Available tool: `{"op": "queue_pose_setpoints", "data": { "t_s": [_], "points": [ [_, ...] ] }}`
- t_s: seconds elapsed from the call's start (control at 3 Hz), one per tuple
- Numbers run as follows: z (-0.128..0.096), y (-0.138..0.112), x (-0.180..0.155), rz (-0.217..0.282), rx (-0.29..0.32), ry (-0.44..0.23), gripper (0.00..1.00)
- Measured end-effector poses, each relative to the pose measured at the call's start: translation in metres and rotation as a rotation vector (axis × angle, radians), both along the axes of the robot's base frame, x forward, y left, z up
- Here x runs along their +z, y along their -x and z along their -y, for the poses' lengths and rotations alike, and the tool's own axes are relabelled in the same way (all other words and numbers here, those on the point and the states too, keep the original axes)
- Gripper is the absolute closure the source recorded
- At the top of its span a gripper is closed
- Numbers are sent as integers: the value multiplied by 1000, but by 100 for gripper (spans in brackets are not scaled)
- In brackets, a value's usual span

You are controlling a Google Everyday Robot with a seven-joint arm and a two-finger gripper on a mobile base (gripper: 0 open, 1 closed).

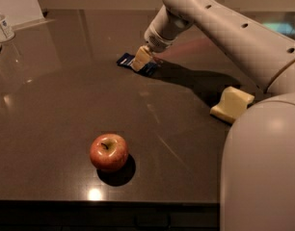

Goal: Pick rxbar blueberry

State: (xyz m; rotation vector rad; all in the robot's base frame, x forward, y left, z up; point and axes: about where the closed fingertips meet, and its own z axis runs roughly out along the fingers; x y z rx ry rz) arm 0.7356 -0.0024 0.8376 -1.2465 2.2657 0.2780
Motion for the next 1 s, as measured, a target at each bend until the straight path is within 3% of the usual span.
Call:
{"op": "queue_pose_setpoints", "data": {
  "t_s": [0.67, 1.0],
  "points": [
    [1, 3, -1, -5, -2, 11, 87],
    [3, 4, 13, 14, -2, -7, 100]
  ]
}}
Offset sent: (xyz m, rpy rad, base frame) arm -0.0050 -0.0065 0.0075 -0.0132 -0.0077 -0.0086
